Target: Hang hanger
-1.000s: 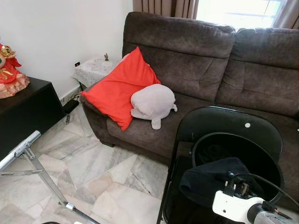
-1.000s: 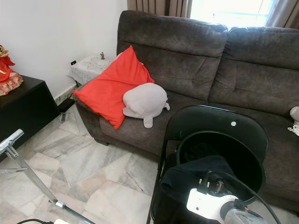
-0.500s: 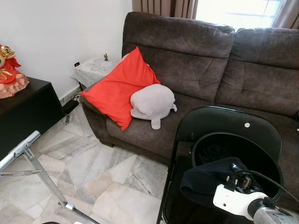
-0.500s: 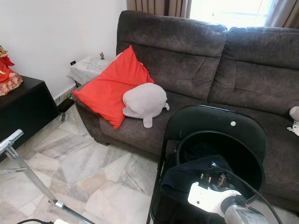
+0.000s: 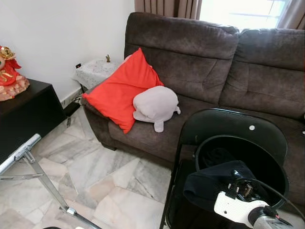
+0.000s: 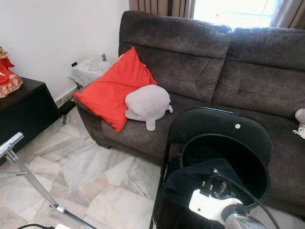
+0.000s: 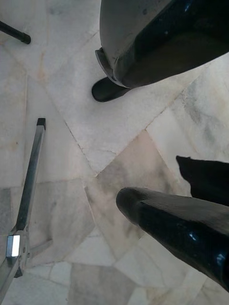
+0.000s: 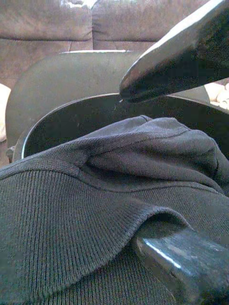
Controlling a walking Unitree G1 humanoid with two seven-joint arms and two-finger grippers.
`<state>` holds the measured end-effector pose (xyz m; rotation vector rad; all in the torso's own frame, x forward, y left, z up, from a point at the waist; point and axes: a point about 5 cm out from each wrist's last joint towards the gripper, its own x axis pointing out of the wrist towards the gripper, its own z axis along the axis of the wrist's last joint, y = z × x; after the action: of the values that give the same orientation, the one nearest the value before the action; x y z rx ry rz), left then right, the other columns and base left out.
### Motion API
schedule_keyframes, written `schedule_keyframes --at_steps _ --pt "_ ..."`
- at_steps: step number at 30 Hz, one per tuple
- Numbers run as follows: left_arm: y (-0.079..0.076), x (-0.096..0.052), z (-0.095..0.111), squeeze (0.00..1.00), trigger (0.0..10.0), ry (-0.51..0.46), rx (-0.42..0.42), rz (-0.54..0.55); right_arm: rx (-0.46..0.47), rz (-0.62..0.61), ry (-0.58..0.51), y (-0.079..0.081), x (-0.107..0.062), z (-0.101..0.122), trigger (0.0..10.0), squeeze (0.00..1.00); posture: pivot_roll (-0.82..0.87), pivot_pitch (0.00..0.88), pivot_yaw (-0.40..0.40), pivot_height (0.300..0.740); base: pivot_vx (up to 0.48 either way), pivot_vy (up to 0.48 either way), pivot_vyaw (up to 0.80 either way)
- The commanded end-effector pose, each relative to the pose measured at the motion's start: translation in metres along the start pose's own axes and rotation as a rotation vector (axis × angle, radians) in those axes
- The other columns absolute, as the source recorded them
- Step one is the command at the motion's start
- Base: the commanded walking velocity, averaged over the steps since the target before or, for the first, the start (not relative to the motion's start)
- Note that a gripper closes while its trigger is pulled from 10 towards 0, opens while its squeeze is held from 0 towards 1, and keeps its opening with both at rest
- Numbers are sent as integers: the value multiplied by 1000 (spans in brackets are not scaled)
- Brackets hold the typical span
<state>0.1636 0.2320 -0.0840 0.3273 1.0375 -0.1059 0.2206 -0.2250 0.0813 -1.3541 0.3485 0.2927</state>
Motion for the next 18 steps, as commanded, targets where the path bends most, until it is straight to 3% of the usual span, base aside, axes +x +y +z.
schedule_keyframes --at_steps 1,9,12,15,18 --pt "3 -1 -4 0 10000 17 14 5 -3 -17 4 3 0 0 10000 0 -50 0 41 740 0 0 0" --pt "4 -1 -5 0 10000 18 16 5 6 -119 -3 0 0 -1 10000 0 -48 0 42 740 0 0 0" --pt "4 -1 -5 0 10000 17 17 5 24 -170 -64 -6 1 7 10000 0 -50 0 43 740 0 0 0" --pt "4 -1 -5 0 10000 17 17 4 40 -178 -84 -6 1 10 10000 0 -52 0 42 740 0 0 0" --pt "3 -1 -5 0 10000 18 19 0 77 -93 -82 7 3 10 10000 0 -51 0 42 740 0 0 0"
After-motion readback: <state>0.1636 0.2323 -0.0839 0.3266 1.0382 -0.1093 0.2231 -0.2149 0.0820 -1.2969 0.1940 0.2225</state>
